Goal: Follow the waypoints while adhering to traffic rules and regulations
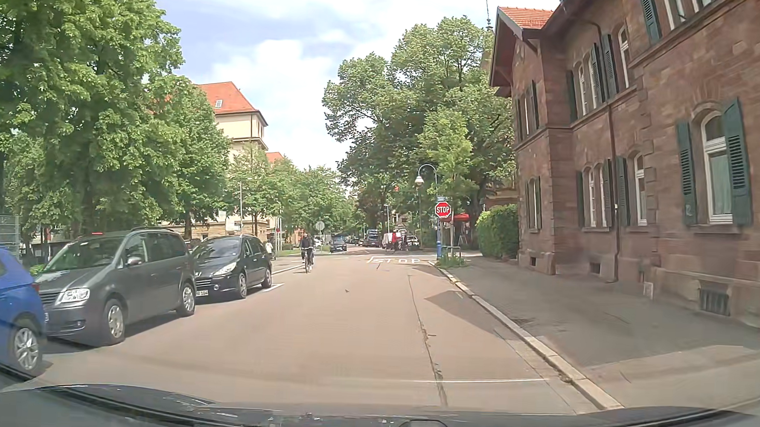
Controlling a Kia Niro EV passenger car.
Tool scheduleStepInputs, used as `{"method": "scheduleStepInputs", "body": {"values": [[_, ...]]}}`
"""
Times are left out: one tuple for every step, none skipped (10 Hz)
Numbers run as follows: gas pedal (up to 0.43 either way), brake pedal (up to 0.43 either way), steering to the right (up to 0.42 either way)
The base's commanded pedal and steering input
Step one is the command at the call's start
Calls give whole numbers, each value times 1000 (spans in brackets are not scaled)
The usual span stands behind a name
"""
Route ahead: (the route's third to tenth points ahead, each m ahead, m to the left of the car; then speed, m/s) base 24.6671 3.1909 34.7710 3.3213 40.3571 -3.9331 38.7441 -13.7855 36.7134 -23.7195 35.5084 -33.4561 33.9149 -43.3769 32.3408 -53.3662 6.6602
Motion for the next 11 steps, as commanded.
{"method": "scheduleStepInputs", "body": {"values": [[0,0,0],[0,0,0],[0,0,0],[0,0,-3],[0,0,-5],[0,0,-6],[0,0,-5],[0,0,-5],[0,0,-6],[0,0,-6],[0,0,-5]]}}
